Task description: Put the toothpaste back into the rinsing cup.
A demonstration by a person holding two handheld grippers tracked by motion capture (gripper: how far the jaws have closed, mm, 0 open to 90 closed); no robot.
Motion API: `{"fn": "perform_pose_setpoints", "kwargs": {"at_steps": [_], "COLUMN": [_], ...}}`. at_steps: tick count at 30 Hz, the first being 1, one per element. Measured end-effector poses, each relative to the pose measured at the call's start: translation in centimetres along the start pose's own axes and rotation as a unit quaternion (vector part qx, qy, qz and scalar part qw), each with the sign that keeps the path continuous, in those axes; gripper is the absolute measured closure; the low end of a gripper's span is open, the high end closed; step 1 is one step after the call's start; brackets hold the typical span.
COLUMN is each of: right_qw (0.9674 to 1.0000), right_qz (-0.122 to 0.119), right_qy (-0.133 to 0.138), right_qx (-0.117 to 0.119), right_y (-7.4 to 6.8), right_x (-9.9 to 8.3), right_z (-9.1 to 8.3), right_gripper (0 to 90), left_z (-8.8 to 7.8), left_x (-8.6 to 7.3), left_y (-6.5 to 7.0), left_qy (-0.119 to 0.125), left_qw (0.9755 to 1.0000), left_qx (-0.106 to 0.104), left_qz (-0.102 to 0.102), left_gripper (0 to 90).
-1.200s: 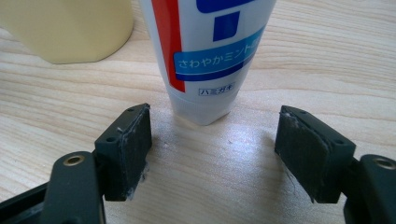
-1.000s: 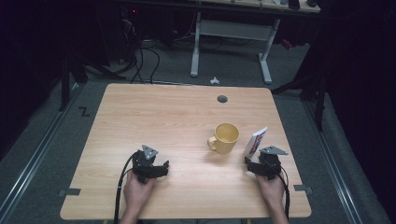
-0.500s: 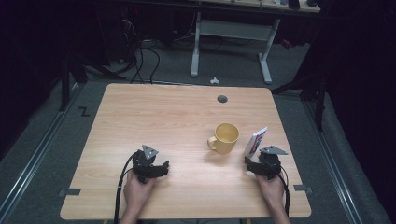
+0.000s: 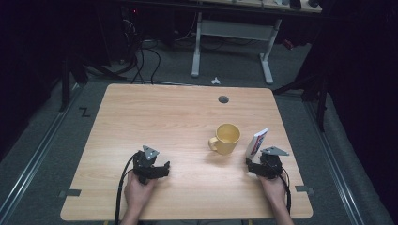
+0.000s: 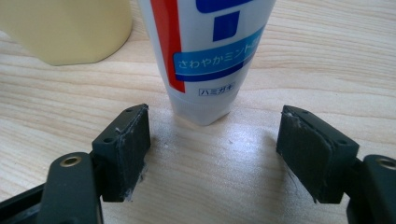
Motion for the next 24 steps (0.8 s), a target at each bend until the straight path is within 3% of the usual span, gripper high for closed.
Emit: {"fn": "perform_pose_setpoints", "kwargs": {"at_steps": [7,11,22,24], "right_qw": [0.9999,1.0,0.9997,0.9997], "right_qz": [0.008,-0.007,-0.018,-0.01], "right_qy": [-0.01,-0.001,0.018,0.023], "right_qx": [0.003,0.005,0.004,0.006], "right_y": [-0.1,-0.7,-1.0,-1.0], "right_x": [0.0,0.0,0.4,0.6], "right_z": [-0.3,-0.9,-2.6,-2.9], "right_gripper": [25.3,26.1,23.9,23.4], "left_z": [0.0,0.0,0.0,0.0], "left_x": [0.0,0.0,-0.1,-0.1], "left_y": [0.0,0.0,0.0,0.0], "left_qy": [0.0,0.0,0.001,0.001], "left_qw": [1.0,1.0,1.0,1.0], "left_qx": [-0.001,-0.001,-0.001,-0.001], "left_qz": [0.0,0.0,0.001,0.001], "left_gripper": [15.8,15.8,15.9,15.8]}}
Point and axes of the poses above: each handheld gripper's, and its own axes: z roughly forward along the jaws, x roughly out of its top, y roughly to its right, the point moved 1 cm from there along z, roughly forward along the jaws, and after that the axes turned 10 degrees about x, right-handed, at the moved point
